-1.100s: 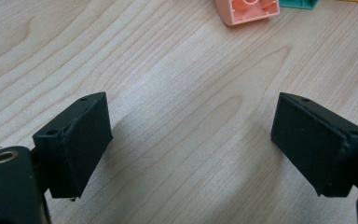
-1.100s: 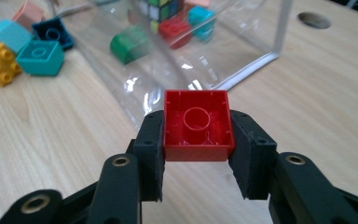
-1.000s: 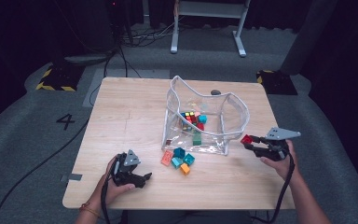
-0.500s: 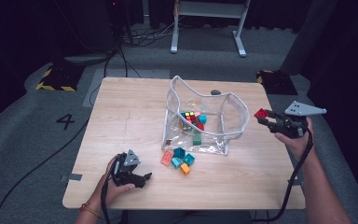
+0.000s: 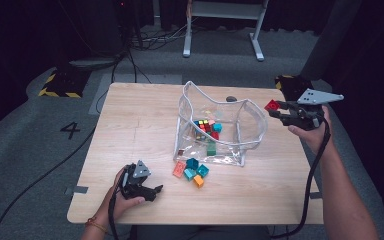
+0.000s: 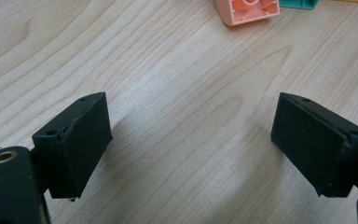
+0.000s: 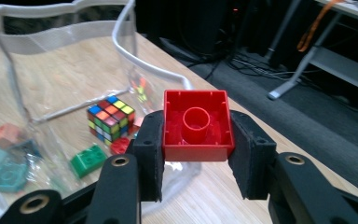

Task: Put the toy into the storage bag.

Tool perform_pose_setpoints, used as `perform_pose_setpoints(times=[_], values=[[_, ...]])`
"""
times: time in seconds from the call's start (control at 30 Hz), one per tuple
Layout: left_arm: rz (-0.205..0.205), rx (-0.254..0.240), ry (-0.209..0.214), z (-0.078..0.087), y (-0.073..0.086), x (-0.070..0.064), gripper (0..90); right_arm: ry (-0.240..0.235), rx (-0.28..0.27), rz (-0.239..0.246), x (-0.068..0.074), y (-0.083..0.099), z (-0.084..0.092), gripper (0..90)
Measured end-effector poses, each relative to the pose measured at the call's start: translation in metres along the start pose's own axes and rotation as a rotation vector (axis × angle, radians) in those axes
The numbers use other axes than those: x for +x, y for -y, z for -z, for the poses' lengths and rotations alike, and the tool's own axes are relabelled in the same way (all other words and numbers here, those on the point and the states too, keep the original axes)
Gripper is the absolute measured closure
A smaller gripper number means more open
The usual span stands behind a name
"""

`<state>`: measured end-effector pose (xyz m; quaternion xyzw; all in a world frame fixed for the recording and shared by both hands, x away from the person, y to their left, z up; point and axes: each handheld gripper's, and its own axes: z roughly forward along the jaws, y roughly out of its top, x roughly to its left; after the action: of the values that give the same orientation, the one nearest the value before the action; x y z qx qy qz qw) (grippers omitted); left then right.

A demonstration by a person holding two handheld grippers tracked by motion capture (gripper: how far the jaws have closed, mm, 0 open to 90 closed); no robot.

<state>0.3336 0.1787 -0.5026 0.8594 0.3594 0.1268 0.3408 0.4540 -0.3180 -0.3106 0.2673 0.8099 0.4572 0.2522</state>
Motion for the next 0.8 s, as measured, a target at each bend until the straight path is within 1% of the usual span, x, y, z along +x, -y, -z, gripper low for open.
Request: perform_pose_setpoints(times=[0.1, 0.17, 0.2, 0.23, 0.27, 0.33, 0.4, 0.43, 0.47, 0.67, 0.73, 0.8], values=[[0.001, 0.002, 0.0, 0.0, 0.0, 0.0, 12.1, -0.028, 0.008, 0.022, 0.006, -0.009, -0.009, 59.1], [0.001, 0.002, 0.001, 0.0, 0.0, 0.0, 12.0, -0.055, 0.01, 0.034, 0.011, -0.014, -0.015, 59.1], [0.001, 0.002, 0.001, 0.0, 0.0, 0.0, 12.0, -0.055, 0.01, 0.034, 0.011, -0.014, -0.015, 59.1], [0.001, 0.001, 0.0, 0.0, 0.0, 0.0, 12.0, -0.068, 0.021, 0.053, 0.013, -0.016, -0.019, 59.1], [0.002, 0.003, 0.002, 0.0, 0.0, 0.0, 12.0, -0.1, 0.055, 0.084, 0.016, -0.019, -0.03, 59.1], [0.001, 0.002, 0.002, 0.0, 0.0, 0.0, 12.0, -0.12, 0.075, 0.109, 0.018, -0.021, -0.037, 59.1], [0.002, 0.002, 0.007, 0.0, 0.0, 0.0, 12.0, -0.145, 0.11, 0.132, 0.021, -0.023, -0.046, 59.1], [0.001, 0.004, 0.008, 0.0, 0.0, 0.0, 12.0, -0.157, 0.123, 0.155, 0.022, -0.025, -0.051, 59.1], [0.002, 0.002, 0.008, 0.0, 0.0, 0.0, 12.0, -0.162, 0.142, 0.168, 0.024, -0.027, -0.056, 59.1], [0.001, 0.002, 0.008, 0.0, 0.0, 0.0, 12.0, -0.223, 0.219, 0.207, 0.035, -0.038, -0.082, 59.1], [0.001, 0.002, 0.008, 0.0, 0.0, 0.0, 12.0, -0.232, 0.26, 0.232, 0.038, -0.04, -0.092, 59.1], [0.004, 0.0, 0.008, -0.001, 0.0, 0.0, 11.9, -0.247, 0.305, 0.247, 0.042, -0.041, -0.103, 59.1]])
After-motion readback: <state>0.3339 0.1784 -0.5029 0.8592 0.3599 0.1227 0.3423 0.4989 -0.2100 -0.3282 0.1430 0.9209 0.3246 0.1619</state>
